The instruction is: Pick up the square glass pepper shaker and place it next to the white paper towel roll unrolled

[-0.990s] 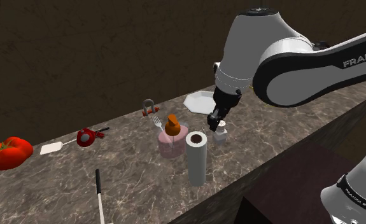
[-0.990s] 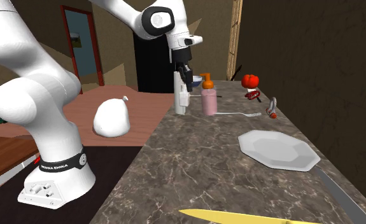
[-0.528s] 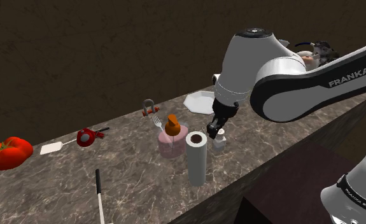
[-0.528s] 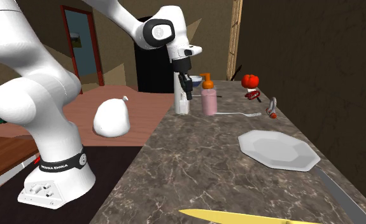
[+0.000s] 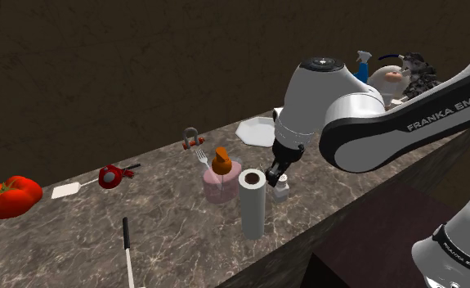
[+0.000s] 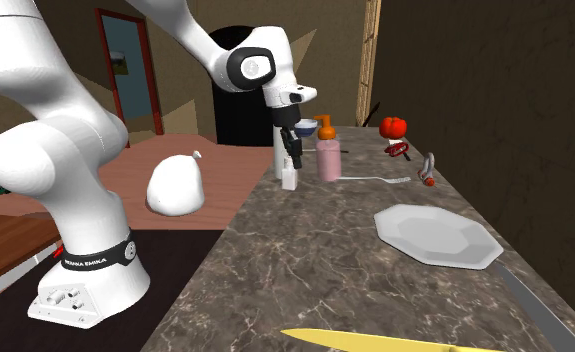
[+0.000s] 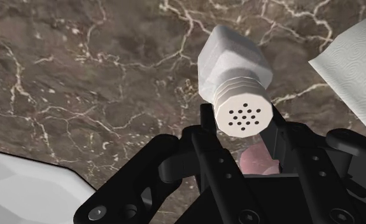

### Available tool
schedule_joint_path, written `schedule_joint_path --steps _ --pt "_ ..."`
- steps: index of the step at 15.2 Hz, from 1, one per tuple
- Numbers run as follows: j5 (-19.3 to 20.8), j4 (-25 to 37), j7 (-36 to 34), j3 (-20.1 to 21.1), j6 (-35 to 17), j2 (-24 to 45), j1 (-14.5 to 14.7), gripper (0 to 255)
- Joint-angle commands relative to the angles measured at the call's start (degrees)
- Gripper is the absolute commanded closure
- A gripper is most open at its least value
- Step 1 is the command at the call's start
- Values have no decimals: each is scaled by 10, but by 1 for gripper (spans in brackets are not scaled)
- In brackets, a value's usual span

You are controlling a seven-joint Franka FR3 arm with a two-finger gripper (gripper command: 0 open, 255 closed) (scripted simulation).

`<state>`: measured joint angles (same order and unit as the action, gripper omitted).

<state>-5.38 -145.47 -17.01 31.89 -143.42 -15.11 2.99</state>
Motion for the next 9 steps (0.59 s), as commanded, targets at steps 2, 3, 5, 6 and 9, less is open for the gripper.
schedule_joint_path --steps 2,3,5,6,9 --pt "1 -1 0 0 -3 1 0 255" --pt "1 -1 0 0 -3 1 0 255" --pt "1 -1 0 0 -3 1 0 255" --pt "1 -1 0 0 -3 1 0 0" --pt "1 -1 0 0 -3 1 0 0"
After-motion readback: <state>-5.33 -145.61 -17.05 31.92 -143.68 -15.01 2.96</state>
